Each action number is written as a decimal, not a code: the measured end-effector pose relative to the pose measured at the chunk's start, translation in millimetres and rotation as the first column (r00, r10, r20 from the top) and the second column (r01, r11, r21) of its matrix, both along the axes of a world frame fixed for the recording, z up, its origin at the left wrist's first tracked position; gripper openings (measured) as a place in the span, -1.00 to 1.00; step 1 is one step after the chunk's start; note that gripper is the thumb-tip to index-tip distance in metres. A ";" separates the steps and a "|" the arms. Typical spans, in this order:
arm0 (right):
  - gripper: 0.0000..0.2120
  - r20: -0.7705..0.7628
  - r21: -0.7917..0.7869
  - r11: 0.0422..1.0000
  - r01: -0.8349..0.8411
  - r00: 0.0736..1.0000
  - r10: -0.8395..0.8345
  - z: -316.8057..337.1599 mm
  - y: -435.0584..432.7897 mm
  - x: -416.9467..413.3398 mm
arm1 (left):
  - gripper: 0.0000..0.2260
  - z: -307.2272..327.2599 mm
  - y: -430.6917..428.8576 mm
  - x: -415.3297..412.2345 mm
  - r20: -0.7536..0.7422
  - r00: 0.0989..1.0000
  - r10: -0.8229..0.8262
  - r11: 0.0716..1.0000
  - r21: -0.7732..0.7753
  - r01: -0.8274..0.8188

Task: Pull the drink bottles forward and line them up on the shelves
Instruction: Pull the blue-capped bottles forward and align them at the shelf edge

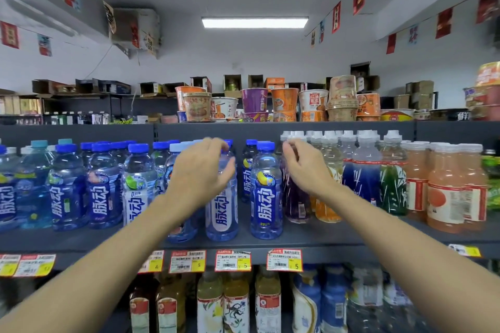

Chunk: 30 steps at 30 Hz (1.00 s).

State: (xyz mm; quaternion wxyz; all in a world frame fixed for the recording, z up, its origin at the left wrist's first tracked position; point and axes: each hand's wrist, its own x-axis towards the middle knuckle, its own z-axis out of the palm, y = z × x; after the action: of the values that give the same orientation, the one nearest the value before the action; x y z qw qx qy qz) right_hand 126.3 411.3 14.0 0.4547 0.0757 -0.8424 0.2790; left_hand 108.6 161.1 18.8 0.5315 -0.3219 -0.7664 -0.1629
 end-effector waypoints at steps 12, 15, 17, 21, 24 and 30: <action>-0.68 0.465 0.344 0.937 -0.068 0.879 -0.107 89.4 3.1 -82.1 | -0.23 67.1 18.6 -70.6 0.542 0.788 0.291 0.885 -0.466 -0.005; -0.62 0.575 0.377 0.922 -0.089 0.803 -0.157 98.3 1.4 -94.2 | -0.28 64.4 17.6 -70.9 0.553 0.791 0.260 0.896 -0.444 0.017; -0.66 0.611 0.359 0.929 -0.096 0.776 -0.156 100.5 1.1 -101.0 | -0.31 63.4 17.6 -69.9 0.543 0.801 0.250 0.898 -0.440 0.018; -0.76 0.606 0.361 0.928 -0.088 0.779 -0.161 104.5 0.2 -108.7 | -0.34 64.6 17.2 -65.9 0.531 0.810 0.248 0.895 -0.446 0.019; -0.75 0.602 0.354 0.932 -0.077 0.781 -0.164 105.3 1.2 -110.0 | -0.39 64.8 17.4 -64.1 0.527 0.816 0.238 0.892 -0.452 0.032; -0.69 0.587 0.393 0.916 -0.080 0.788 -0.183 106.2 -2.6 -111.5 | -0.52 64.3 18.8 -65.4 0.510 0.832 0.217 0.893 -0.449 0.042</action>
State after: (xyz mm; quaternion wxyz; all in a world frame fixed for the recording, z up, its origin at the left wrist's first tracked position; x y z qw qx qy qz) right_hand 14.8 408.7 120.2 0.1394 0.0482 -0.9842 0.0984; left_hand 43.2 179.9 83.1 0.2100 -0.3373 -0.9166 -0.0447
